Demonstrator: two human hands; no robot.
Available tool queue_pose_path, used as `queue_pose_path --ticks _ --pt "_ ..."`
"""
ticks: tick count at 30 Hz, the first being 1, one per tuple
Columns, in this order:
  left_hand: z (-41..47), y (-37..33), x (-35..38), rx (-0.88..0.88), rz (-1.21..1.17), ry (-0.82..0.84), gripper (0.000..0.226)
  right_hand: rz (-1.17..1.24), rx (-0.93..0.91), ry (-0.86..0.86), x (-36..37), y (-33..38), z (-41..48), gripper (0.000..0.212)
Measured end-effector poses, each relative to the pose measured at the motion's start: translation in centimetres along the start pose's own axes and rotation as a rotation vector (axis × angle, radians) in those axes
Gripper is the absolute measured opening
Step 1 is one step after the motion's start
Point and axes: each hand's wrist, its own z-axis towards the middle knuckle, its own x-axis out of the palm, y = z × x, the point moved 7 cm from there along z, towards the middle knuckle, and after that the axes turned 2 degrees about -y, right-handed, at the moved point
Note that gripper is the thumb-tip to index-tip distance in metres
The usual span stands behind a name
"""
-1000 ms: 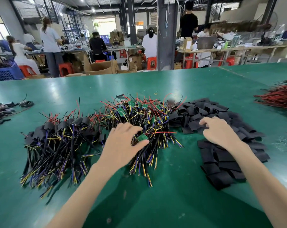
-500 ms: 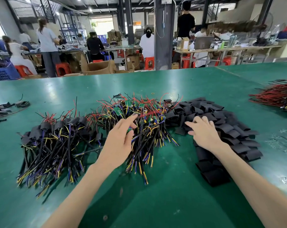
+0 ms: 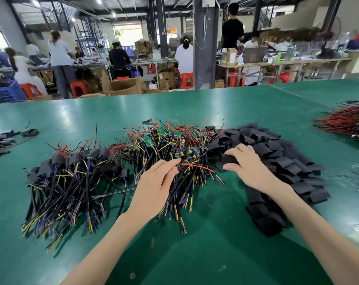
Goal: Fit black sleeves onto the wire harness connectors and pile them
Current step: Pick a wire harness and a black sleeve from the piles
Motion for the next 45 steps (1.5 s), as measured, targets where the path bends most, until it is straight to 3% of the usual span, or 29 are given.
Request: queue_pose_path --ticks 9,23,25,28,30,32,36,39,42,45 --pt "0.2 -0.4 -1.0 0.012 -0.06 -0.108 0.03 0.177 -0.148 0.03 -0.1 3.3 -1.0 0.038" --pt "0.2 -0.1 -0.2 0.013 -0.005 0.014 0.032 0.446 -0.135 -0.063 -1.7 3.9 -1.3 0.032" --pt "0.1 -0.3 0.5 0.05 0.028 0.113 0.043 0.296 -0.235 -0.125 -2.0 4.6 -1.6 0.035" --pt "-0.6 -0.8 1.6 0.122 0.138 0.246 0.087 -0.012 -0.379 -0.254 -2.5 6.1 -2.5 0.037" --pt "-0.6 -1.1 2.0 0.16 0.165 0.264 0.101 -0.06 -0.434 -0.282 -2.6 7.1 -3.0 0.036" --pt "-0.4 -1.3 1.9 0.148 0.127 0.225 0.092 -0.082 -0.467 -0.284 -2.6 7.8 -3.3 0.037" --pt "-0.2 -0.9 1.5 0.07 0.142 0.213 0.048 -0.05 -0.48 -0.256 -2.8 8.5 -3.7 0.039" --pt "-0.1 -2.3 1.0 0.246 0.411 0.139 0.026 0.001 -0.516 -0.216 -2.9 9.3 -4.2 0.04" --pt "0.1 -3.4 0.1 0.317 0.66 0.02 0.025 0.069 -0.53 -0.146 -2.3 10.0 -4.6 0.038" --pt "0.0 -3.5 -0.2 0.276 0.641 0.031 0.033 0.133 -0.521 -0.111 -1.9 9.9 -4.5 0.037"
